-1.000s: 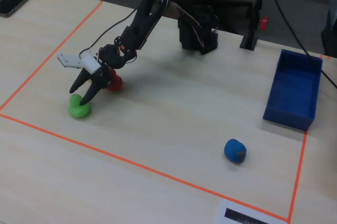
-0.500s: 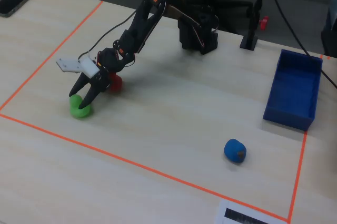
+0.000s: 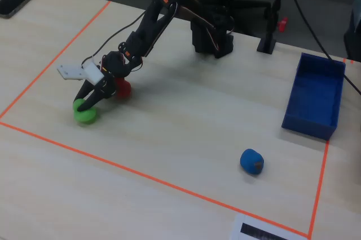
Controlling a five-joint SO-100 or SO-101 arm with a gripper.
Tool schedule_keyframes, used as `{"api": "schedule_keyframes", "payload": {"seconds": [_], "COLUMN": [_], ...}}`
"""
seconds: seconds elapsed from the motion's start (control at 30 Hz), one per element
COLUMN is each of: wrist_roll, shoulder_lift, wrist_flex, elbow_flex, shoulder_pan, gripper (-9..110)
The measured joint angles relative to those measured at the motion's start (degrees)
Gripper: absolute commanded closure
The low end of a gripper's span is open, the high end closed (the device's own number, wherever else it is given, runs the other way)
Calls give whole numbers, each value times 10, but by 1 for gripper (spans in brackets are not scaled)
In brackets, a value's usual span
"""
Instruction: Grasp green duck and put it into box.
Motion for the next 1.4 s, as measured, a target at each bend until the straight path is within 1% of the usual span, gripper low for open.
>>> {"api": "schedule_keyframes", "payload": {"seconds": [0.17,0.27,0.4,0.6,0.8,1.0,1.1,1.2,1.3,1.4], "wrist_roll": [18,56,126,233,339,439,477,512,542,565], "shoulder_lift": [11,47,143,337,476,549,538,483,419,338], "wrist_flex": [21,86,214,459,700,882,937,978,1012,1061], "elbow_flex": [0,1,1,1,1,1,-1,-38,-107,-214], "shoulder_pan": [0,-3,-32,-134,-279,-473,-584,-694,-796,-882], "gripper": [101,101,101,101,101,101,101,101,101,101]}}
